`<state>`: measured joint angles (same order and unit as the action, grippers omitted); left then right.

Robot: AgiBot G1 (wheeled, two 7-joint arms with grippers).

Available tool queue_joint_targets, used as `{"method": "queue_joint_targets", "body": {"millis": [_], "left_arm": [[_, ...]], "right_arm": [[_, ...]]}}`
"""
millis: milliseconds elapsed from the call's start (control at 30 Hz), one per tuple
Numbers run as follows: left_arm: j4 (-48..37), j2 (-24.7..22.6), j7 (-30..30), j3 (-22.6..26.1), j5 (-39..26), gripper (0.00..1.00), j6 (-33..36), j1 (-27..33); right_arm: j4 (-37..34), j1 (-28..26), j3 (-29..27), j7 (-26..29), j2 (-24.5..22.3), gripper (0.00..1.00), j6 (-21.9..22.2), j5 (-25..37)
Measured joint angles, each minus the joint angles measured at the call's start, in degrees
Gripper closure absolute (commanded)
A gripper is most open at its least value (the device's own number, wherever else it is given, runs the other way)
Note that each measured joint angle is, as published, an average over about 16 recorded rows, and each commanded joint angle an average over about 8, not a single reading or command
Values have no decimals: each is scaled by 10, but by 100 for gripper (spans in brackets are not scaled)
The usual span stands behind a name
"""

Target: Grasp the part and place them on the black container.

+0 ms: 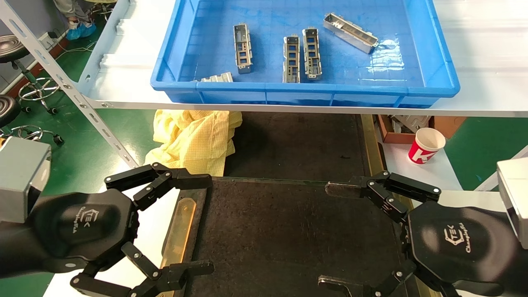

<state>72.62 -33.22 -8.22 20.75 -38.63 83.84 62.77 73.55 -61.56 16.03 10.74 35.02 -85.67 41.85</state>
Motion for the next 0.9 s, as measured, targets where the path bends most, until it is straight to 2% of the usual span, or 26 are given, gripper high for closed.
{"method": "queue_joint_targets", "body": {"millis": [300,333,567,600,900], "left_arm": [[0,0,0,0,0,0,0,0],[0,0,0,0,0,6,0,0],[0,0,0,0,0,94,0,0],[0,0,0,0,0,100,0,0],[0,0,0,0,0,100,0,0]], "right_arm": [[0,0,0,0,0,0,0,0],[0,0,0,0,0,0,0,0],[0,0,0,0,0,0,0,0],[0,0,0,0,0,0,0,0],[0,0,0,0,0,0,0,0]]}}
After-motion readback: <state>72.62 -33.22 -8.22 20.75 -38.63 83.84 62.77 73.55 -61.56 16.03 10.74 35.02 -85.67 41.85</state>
